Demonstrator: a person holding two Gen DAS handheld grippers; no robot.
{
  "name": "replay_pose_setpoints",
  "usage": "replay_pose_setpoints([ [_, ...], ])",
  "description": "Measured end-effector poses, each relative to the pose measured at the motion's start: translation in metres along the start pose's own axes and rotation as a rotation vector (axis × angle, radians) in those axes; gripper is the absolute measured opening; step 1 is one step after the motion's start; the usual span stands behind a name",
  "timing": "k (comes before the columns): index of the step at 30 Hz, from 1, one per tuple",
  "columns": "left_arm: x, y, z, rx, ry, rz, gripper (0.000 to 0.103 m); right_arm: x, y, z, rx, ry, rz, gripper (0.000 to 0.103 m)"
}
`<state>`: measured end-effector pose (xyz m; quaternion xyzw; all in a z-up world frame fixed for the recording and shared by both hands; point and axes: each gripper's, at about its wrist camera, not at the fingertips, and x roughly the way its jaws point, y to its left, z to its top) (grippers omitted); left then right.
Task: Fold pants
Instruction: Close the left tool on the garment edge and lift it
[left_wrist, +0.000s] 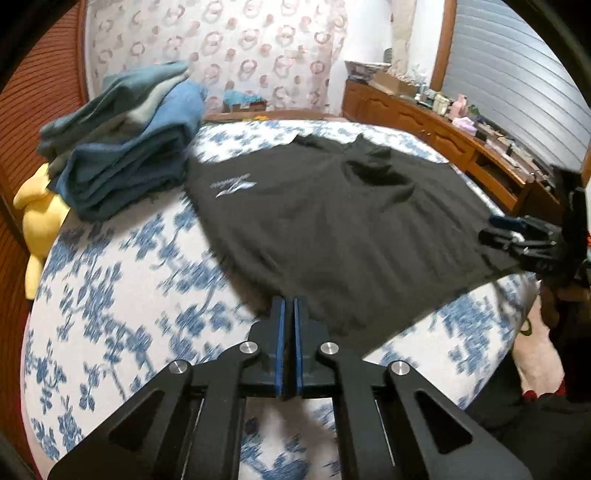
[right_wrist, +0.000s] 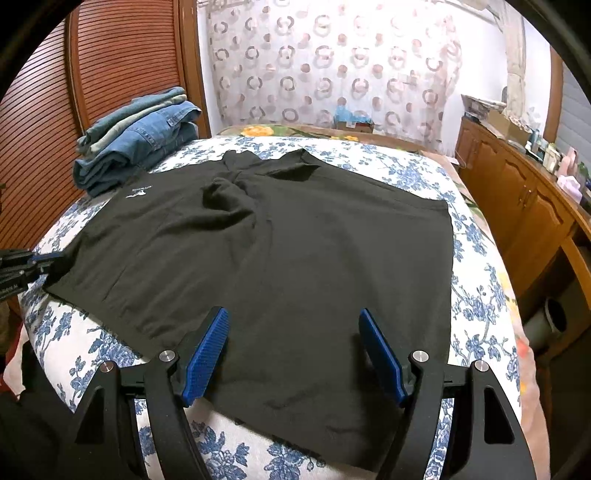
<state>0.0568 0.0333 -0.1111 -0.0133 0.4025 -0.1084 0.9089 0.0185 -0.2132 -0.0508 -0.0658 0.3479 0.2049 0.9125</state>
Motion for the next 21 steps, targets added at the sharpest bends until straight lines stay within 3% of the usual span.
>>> replay_pose_setpoints([
  [10,0.004,-0.051,0.059,0.099,-0.069,-0.103,0.005,-0.006,-0.014,-0.003,0.041,-0.017,0.001,0.075],
  [21,0.026,-0.116,0.101,0.208,-0.064,-0.221,0.005,-0.017,-0.035,-0.012,0.073,-0.041,-0.012,0.075],
])
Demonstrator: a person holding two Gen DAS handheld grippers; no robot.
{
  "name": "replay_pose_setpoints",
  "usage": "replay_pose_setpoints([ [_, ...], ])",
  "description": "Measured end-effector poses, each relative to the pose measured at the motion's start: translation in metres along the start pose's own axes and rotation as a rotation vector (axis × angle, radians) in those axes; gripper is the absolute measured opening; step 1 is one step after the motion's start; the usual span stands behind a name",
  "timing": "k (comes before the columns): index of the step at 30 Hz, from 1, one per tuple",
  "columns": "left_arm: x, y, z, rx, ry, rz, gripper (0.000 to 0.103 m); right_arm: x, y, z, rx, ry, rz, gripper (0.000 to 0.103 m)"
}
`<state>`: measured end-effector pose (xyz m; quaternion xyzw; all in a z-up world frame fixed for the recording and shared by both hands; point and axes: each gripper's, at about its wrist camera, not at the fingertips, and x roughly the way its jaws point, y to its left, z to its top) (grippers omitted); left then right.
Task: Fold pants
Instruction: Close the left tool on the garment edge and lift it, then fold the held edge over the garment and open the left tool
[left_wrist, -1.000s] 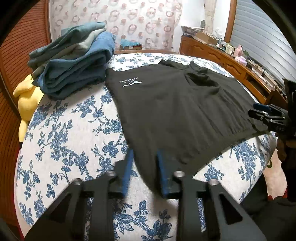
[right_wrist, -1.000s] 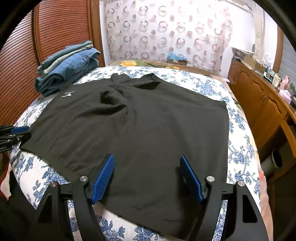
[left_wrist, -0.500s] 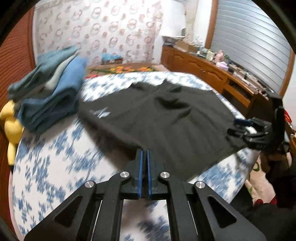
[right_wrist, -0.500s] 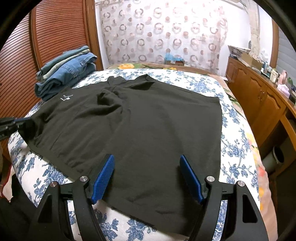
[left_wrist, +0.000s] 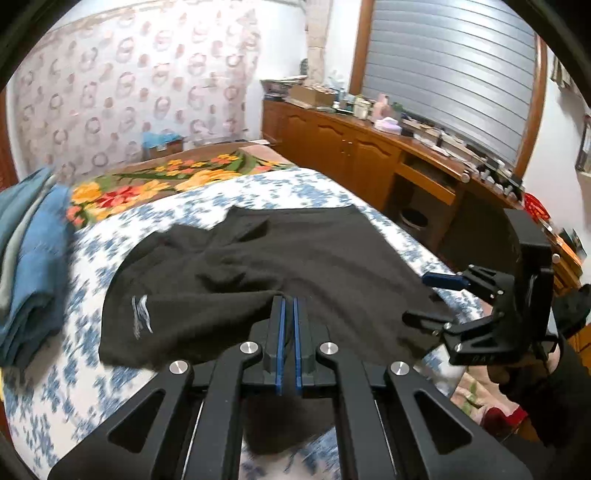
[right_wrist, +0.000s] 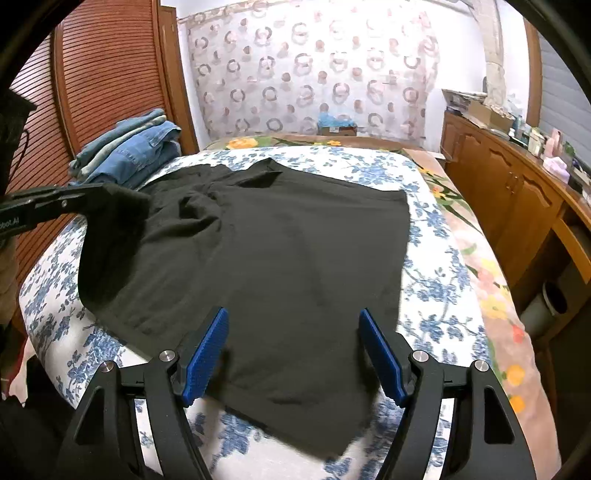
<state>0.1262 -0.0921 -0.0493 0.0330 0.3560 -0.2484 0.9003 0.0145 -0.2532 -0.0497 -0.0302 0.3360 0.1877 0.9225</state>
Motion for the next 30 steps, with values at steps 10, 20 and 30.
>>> replay_pose_setpoints([
  [10,0.013,-0.038,0.025,0.057,0.005,-0.049,0.005,-0.01,-0.023,-0.008,0.038,-0.016,-0.006,0.075],
  [20,0.006,-0.024,0.019,0.013,-0.008,0.001,0.052,-0.006,-0.021,-0.004,0.042,-0.025,0.012,0.075],
  [30,-0.032,0.011,0.003,-0.031,-0.086,0.069,0.069,0.004,0.003,0.011,0.031,-0.059,0.057,0.075],
])
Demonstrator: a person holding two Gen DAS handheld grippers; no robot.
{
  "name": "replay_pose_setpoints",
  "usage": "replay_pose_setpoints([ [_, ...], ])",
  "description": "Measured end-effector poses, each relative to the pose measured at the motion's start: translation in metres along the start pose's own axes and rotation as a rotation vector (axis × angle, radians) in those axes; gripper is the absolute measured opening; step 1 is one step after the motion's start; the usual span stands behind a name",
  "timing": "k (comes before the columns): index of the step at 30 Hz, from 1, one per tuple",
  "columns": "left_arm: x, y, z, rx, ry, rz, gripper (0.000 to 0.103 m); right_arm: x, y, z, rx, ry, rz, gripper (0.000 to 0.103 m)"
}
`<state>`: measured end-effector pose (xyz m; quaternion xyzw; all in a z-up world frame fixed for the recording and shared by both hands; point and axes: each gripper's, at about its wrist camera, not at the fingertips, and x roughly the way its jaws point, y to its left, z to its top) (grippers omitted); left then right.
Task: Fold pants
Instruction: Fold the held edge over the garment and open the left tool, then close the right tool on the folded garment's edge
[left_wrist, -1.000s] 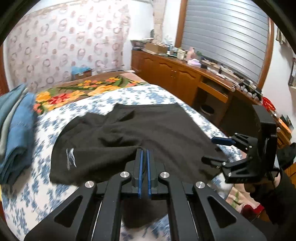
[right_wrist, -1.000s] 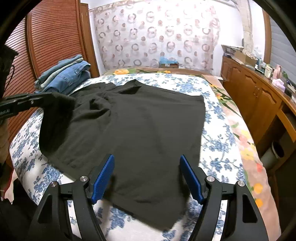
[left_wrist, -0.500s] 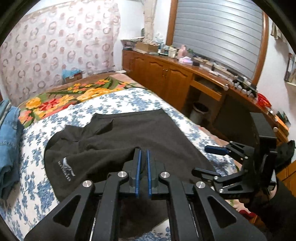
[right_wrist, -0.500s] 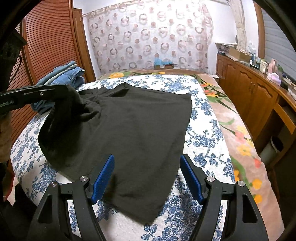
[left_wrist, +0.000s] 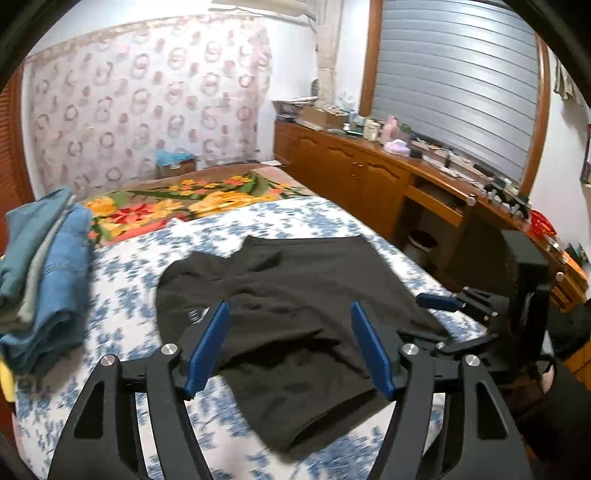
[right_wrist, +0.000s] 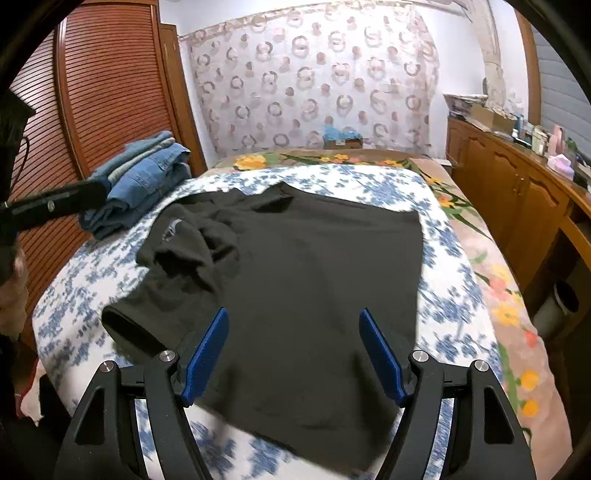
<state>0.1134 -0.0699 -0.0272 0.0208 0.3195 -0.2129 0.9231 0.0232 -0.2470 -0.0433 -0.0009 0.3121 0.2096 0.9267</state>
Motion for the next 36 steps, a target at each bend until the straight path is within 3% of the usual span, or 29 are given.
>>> replay_pose_setpoints([
  [6,0.006,0.025,-0.024,-0.047,0.043,0.027,0.069,0.017,0.021,0.006,-0.028,0.014,0.06,0.059],
  [17,0.03,0.044,-0.064,-0.097,0.133,0.021,0.069,0.062,0.038,0.002,-0.055,0.115,0.112,0.031],
  [19,0.033,0.045,-0.068,-0.101,0.143,0.021,0.069,0.067,0.038,0.002,-0.059,0.121,0.125,0.016],
  [22,0.036,0.045,-0.072,-0.103,0.157,0.02,0.069,0.063,0.041,0.007,-0.079,0.104,0.137,0.003],
  [30,0.037,0.031,-0.064,-0.08,0.149,-0.005,0.069,0.026,0.026,0.024,-0.089,-0.033,0.112,0.002],
  [36,0.037,0.016,-0.054,-0.043,0.137,-0.026,0.069,0.001,0.009,0.02,-0.095,-0.075,0.053,0.002],
])
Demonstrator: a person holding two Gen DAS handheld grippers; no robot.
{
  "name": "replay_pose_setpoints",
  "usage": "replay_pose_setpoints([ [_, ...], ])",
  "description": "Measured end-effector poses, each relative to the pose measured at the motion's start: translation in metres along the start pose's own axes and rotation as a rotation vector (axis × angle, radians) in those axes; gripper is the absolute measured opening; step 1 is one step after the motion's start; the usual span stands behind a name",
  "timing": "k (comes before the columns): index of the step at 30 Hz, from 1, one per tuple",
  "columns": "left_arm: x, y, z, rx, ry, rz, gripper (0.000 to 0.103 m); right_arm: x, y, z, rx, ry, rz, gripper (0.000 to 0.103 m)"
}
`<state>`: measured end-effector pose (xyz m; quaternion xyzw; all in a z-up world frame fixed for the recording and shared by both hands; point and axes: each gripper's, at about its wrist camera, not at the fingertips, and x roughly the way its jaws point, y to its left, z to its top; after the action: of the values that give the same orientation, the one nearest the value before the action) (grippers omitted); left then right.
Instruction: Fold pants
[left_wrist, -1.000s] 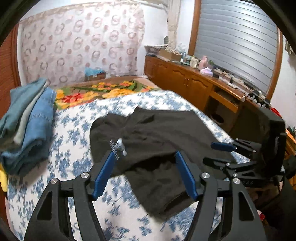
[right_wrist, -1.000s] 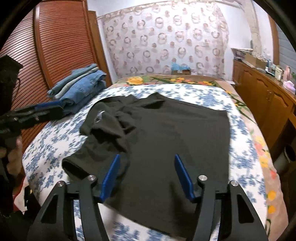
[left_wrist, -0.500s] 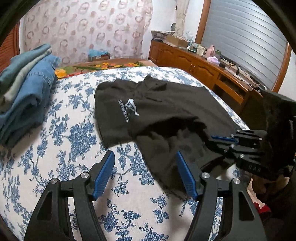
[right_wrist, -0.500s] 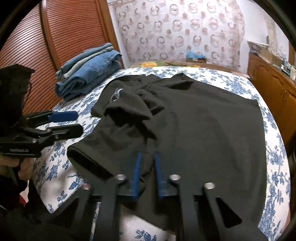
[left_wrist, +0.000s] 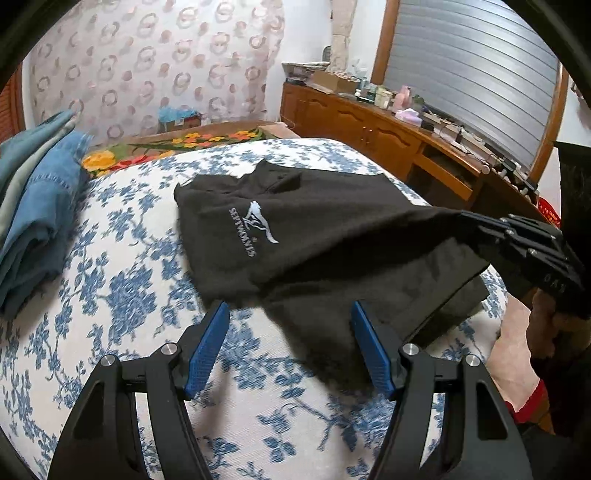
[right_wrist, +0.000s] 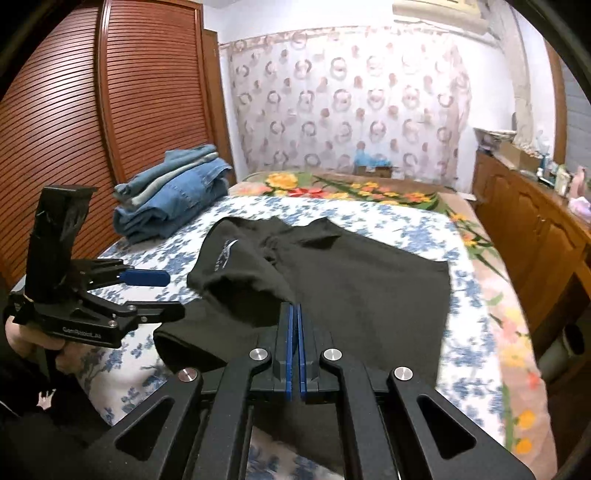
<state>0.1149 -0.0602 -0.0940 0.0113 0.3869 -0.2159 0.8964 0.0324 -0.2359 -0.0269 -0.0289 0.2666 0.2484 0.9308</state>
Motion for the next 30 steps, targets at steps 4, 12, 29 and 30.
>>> replay_pose_setpoints([
  [4,0.003,-0.007,0.003,0.012,0.004,-0.013,0.069,-0.014,-0.009,-0.006,0.013,-0.004,-0.025,0.002],
  [12,0.01,-0.02,0.005,0.038,0.018,-0.022,0.069,-0.042,-0.014,-0.017,0.034,-0.006,-0.07,0.002],
  [29,0.035,-0.038,-0.005,0.073,0.086,-0.016,0.069,-0.047,-0.046,-0.053,0.147,0.116,-0.131,0.002],
  [30,0.036,-0.038,-0.005,0.072,0.091,-0.015,0.069,-0.048,-0.047,-0.053,0.157,0.116,-0.128,0.002],
])
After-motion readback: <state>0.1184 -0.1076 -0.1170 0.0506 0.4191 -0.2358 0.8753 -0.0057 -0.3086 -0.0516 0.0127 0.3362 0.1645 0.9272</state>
